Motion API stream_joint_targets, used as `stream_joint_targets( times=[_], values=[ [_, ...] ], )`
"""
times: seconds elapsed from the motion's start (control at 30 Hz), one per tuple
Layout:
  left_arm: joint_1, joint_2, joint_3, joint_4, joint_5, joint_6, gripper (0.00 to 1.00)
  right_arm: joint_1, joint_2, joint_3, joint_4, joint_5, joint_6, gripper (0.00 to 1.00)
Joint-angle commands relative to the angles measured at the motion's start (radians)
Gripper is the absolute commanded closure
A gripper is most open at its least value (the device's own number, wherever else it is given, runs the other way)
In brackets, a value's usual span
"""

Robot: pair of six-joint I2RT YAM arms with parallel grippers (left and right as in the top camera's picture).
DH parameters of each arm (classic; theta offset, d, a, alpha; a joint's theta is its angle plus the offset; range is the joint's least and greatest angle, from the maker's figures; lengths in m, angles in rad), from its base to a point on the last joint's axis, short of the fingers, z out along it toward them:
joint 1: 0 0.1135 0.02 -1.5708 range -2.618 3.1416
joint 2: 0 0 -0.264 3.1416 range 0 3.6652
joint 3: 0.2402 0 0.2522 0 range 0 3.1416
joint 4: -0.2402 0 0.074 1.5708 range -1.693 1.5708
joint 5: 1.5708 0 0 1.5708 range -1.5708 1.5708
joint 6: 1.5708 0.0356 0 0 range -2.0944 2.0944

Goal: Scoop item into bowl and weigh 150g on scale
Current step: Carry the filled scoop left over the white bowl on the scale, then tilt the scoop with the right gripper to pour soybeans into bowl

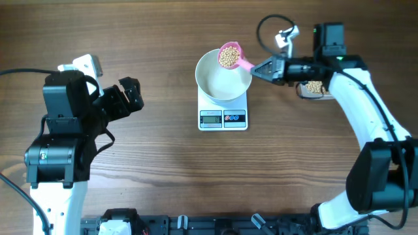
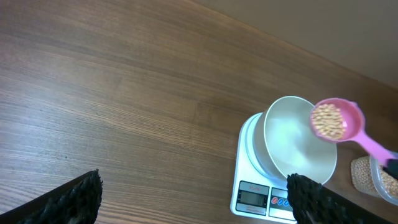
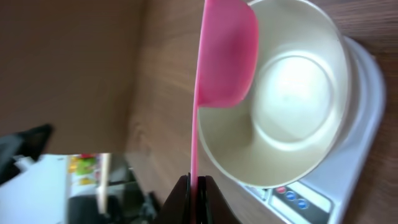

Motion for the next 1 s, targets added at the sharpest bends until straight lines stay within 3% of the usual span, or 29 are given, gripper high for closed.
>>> stream_joint_targets(
  times=[0.0,0.5,0.97],
  values=[
    [0.006,0.004,0.019,0.000,-0.010,0.013,0.00,0.040,-0.049,0.024,0.009,0.155,-0.039,0.96],
    [0.005,0.004,0.019,-0.001,-0.010,0.013,0.00,0.208,-0.186,0.024,-0.051,0.610,-0.226,0.96],
    [0.006,0.004,0.019,0.000,-0.010,0.013,0.00,0.308,-0.186,0.024,-0.053,0.742,-0.273,0.96]
  ],
)
